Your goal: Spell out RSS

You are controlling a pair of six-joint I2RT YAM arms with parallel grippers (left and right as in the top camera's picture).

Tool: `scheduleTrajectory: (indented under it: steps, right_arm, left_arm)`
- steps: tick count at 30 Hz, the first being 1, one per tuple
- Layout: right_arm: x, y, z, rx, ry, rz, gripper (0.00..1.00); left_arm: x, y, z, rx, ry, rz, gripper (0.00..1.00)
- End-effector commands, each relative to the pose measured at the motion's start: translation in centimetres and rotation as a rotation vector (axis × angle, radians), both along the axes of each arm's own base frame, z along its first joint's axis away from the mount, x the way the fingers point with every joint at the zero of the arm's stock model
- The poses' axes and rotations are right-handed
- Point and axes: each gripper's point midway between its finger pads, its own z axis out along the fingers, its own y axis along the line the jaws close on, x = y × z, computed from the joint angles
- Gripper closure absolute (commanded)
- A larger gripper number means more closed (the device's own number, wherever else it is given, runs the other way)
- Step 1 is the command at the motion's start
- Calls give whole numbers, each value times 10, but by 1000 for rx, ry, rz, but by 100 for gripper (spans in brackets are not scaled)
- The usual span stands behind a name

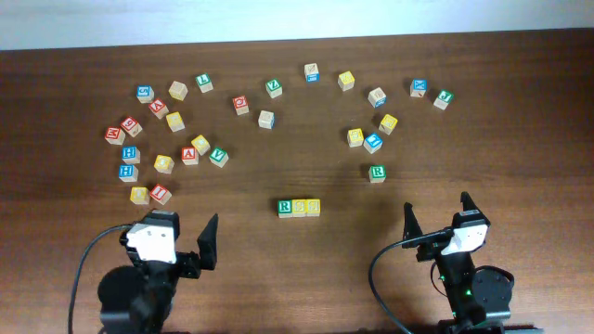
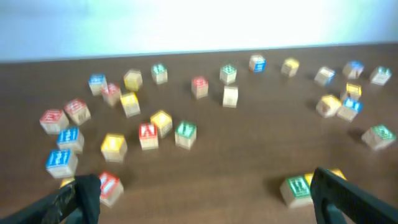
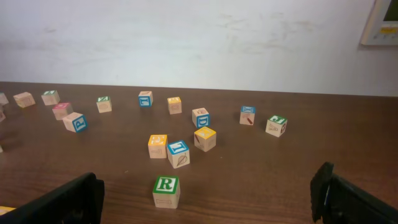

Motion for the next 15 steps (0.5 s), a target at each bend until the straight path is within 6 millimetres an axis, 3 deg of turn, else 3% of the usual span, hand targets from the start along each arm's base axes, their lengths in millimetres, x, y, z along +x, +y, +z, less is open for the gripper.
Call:
scheduleTrajectory:
  steps: [1, 10, 15]
  right_arm:
    - [0, 0, -2, 4, 1, -3, 2]
    - [0, 0, -2, 4, 1, -3, 2]
    - [0, 0, -2, 4, 1, -3, 2]
  left_arm:
    - [2, 0, -4, 12, -81, -7, 1]
    - [-1, 8, -16, 16, -201, 29, 1]
    - [5, 12, -12, 19, -265, 48, 1]
